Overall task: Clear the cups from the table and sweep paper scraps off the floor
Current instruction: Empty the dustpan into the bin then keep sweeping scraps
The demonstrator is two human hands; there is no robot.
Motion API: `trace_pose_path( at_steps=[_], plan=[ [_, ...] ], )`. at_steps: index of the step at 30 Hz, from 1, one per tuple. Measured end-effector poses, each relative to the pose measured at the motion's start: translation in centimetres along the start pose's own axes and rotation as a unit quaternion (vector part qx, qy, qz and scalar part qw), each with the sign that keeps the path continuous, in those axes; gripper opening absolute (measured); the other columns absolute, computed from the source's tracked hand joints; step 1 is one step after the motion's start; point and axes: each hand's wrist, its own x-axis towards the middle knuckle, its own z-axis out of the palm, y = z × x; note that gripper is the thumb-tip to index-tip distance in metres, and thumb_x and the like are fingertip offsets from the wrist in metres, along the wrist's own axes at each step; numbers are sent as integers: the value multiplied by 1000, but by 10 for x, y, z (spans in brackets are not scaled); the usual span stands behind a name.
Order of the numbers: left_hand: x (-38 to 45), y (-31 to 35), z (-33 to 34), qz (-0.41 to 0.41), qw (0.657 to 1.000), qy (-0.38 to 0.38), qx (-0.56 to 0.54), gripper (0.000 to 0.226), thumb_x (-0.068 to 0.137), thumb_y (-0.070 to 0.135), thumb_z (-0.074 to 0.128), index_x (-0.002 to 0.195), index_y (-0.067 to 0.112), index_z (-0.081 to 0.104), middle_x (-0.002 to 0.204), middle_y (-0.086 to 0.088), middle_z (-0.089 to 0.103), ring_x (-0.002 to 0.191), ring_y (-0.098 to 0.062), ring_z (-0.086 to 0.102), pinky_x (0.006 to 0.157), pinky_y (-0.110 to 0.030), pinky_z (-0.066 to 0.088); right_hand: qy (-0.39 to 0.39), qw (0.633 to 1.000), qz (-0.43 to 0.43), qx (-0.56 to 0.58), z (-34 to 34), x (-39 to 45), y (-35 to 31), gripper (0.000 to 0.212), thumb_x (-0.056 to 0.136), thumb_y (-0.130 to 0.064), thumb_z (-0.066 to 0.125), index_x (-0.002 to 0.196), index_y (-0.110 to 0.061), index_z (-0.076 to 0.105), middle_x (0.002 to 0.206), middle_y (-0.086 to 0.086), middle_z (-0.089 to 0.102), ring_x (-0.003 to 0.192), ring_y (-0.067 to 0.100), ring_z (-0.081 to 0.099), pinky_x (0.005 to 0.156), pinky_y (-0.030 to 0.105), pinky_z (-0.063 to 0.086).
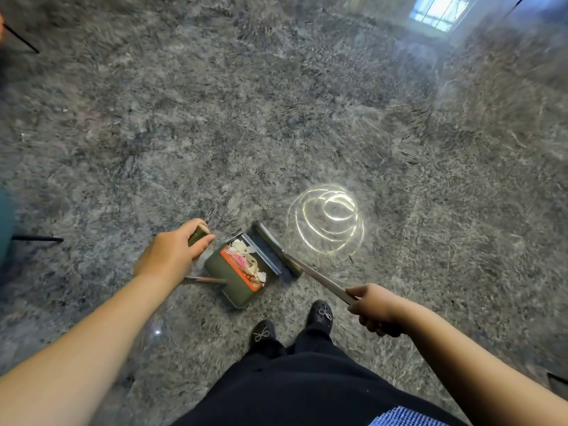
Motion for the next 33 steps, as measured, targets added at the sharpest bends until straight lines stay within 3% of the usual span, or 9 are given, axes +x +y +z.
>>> trace_pose_path(
  at_steps=[4, 9, 15, 22, 29, 33],
  plan=[
    [-11, -2, 4, 31, 998, -40, 29, 21, 90, 58, 55, 107, 46, 50, 79, 2, 64, 70, -22, 61, 65, -36, 53, 28, 998, 4, 51, 2, -9, 13, 36, 92, -4, 43, 122, -18, 56, 59, 6, 46, 40, 14, 38, 42, 23, 30],
    [-18, 18, 14, 74, 995, -61, -6, 15, 90, 48, 62, 103, 42, 58, 83, -2, 67, 76, -24, 62, 70, -37, 52, 65, 989, 8, 133, 7, -22, 32, 37, 93, -3, 43, 114, -31, 56, 57, 5, 46, 39, 12, 39, 39, 21, 32],
    [-8, 65, 30, 124, 989, -76, 11, 11, 91, 53, 58, 99, 46, 54, 68, 13, 57, 64, -11, 55, 53, -26, 37, 96, 970, 29, 223, -2, -33, 72, 34, 94, -2, 42, 117, -21, 58, 56, 6, 42, 37, 11, 35, 36, 19, 28],
    [10, 135, 64, 187, 977, -97, 28, 16, 90, 53, 57, 103, 48, 48, 75, 8, 60, 72, -20, 60, 61, -34, 49, 150, 933, 51, 322, -24, -36, 131, 39, 93, 1, 40, 117, -24, 59, 50, 5, 39, 32, 12, 33, 36, 15, 25],
    [20, 210, 103, 216, 969, -106, 51, 22, 90, 57, 55, 109, 45, 54, 85, 2, 65, 79, -25, 62, 66, -35, 50, 163, 922, 87, 340, -62, -28, 186, 27, 94, -3, 42, 109, -16, 60, 42, 5, 41, 36, 15, 34, 39, 16, 26],
    [25, 245, 118, 221, 967, -99, 77, 23, 91, 59, 51, 109, 44, 52, 79, 8, 56, 73, -22, 57, 54, -29, 38, 162, 929, 97, 317, -80, -21, 203, 29, 92, 1, 41, 113, -8, 59, 43, 6, 40, 35, 15, 35, 39, 17, 26]
  ],
)
